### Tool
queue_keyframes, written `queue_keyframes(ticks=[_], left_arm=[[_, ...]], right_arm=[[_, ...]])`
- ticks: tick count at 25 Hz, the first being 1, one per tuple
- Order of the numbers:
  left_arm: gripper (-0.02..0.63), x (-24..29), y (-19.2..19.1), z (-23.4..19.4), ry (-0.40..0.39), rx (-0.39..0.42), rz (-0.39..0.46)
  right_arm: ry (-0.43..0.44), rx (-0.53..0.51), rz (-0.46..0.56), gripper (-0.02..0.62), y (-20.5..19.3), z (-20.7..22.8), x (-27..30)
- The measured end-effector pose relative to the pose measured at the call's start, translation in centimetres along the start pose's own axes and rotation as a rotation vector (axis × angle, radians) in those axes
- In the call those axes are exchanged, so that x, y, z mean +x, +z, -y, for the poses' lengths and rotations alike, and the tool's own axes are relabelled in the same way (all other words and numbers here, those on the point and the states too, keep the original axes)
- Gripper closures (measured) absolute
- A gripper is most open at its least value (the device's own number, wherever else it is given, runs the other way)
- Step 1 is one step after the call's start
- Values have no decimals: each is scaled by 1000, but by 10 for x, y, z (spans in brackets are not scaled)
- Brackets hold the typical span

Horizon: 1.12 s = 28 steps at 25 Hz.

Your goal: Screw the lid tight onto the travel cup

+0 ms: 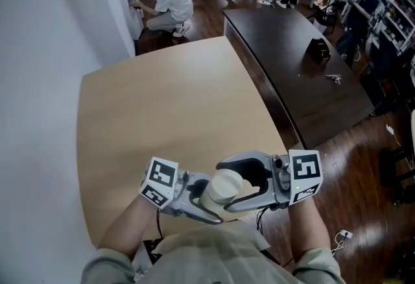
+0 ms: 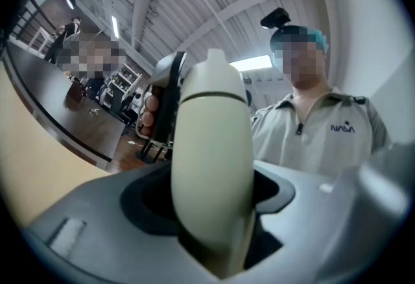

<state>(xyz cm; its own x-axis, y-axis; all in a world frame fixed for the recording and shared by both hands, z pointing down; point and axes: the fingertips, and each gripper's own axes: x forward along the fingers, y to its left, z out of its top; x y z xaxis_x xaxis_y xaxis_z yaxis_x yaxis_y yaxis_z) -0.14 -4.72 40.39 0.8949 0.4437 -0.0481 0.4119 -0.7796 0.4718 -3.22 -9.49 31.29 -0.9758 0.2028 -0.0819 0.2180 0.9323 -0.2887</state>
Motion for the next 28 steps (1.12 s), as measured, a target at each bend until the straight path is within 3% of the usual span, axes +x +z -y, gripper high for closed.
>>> queue_keyframes(ticks=[5, 8, 14, 19, 28], left_arm=[[290, 3, -2, 2, 4, -6, -6], [290, 2, -4, -3, 26, -14, -11], [290, -1, -5, -26, 157, -4, -42], [290, -11, 1, -62, 413, 60, -80], [290, -50, 11, -120, 1053, 208, -116]], right_arm=[[-17, 5, 2, 260, -2, -1, 0], [-40, 9, 15, 311, -5, 3, -4], [-149, 12, 26, 313, -9, 18, -14], [-380, 8, 73, 313, -6, 43, -27], [-882, 50, 249, 313, -8, 88, -47]])
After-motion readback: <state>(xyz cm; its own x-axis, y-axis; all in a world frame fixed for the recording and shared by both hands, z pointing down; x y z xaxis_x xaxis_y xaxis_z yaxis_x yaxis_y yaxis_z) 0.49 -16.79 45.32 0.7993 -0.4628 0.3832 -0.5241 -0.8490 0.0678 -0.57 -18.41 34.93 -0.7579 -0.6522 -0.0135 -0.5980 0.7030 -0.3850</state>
